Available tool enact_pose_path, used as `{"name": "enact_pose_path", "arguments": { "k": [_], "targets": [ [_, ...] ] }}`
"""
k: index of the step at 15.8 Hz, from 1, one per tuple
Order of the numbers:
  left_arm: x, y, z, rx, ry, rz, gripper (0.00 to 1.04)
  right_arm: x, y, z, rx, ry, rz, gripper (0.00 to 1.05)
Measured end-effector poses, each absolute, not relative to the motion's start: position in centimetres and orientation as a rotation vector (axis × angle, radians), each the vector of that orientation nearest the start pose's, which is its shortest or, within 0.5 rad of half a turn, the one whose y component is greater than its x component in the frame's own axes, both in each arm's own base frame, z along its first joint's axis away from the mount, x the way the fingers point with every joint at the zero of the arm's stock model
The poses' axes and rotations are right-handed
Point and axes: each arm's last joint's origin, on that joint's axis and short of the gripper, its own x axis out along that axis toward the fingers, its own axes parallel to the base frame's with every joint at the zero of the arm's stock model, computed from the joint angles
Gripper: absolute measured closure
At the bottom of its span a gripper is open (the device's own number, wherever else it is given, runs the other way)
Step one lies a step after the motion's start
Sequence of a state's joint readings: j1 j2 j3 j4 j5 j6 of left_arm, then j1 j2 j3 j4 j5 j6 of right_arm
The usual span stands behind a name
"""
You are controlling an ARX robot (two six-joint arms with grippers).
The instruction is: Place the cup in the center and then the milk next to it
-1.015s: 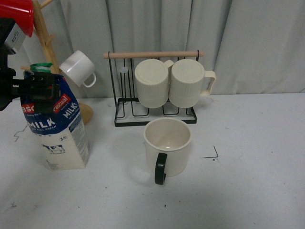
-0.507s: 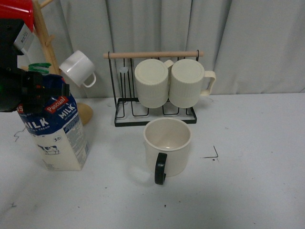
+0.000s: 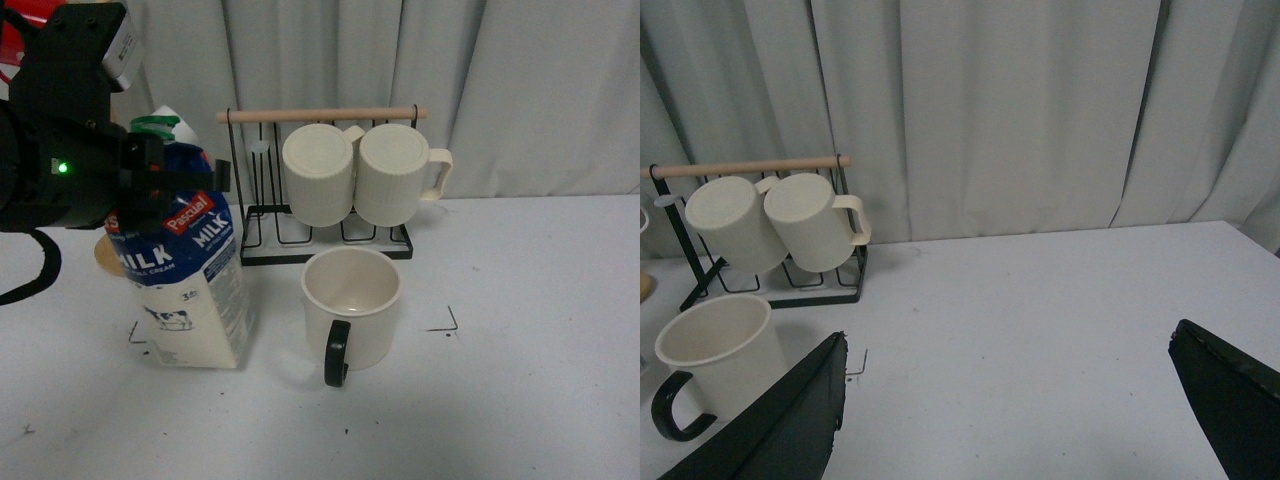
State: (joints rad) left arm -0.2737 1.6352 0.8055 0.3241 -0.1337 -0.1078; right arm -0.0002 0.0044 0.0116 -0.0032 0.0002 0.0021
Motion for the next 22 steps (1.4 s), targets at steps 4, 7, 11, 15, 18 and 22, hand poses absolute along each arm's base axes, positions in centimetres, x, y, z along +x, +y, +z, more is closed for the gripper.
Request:
{"name": "enact_pose_path", "arguments": {
  "k": [4, 7, 11, 15, 18, 22],
  "targets": [
    [32.1, -9.8, 18.1, -0.006, 0.469, -0.087, 1.01, 9.7, 0.0, 16.7, 0.002, -0.004, 0.000, 0.06],
    [32.8, -10.8, 17.3, 0.007, 0.455, -0.060, 1.01, 9.7, 0.0, 16.7, 0.002, -0.004, 0.000, 0.06],
    [32.3, -13.0, 16.7, 0.019, 0.440, -0.095, 1.01, 9.7, 0.0, 16.7, 0.002, -0.004, 0.000, 0.06],
    [32.1, -14.0, 16.6, 0.033, 0.416, -0.093, 1.01, 9.7, 0.0, 16.7, 0.002, -0.004, 0.000, 0.06],
    [31.7, -14.6, 15.7, 0.057, 0.440, -0.103, 1.01, 9.7, 0.0, 16.7, 0.002, -0.004, 0.000, 0.06],
    [31.3, -15.3, 15.5, 0.065, 0.450, -0.123, 0.96, 9.7, 0.0, 16.7, 0.002, -0.004, 0.000, 0.06]
  ]
}}
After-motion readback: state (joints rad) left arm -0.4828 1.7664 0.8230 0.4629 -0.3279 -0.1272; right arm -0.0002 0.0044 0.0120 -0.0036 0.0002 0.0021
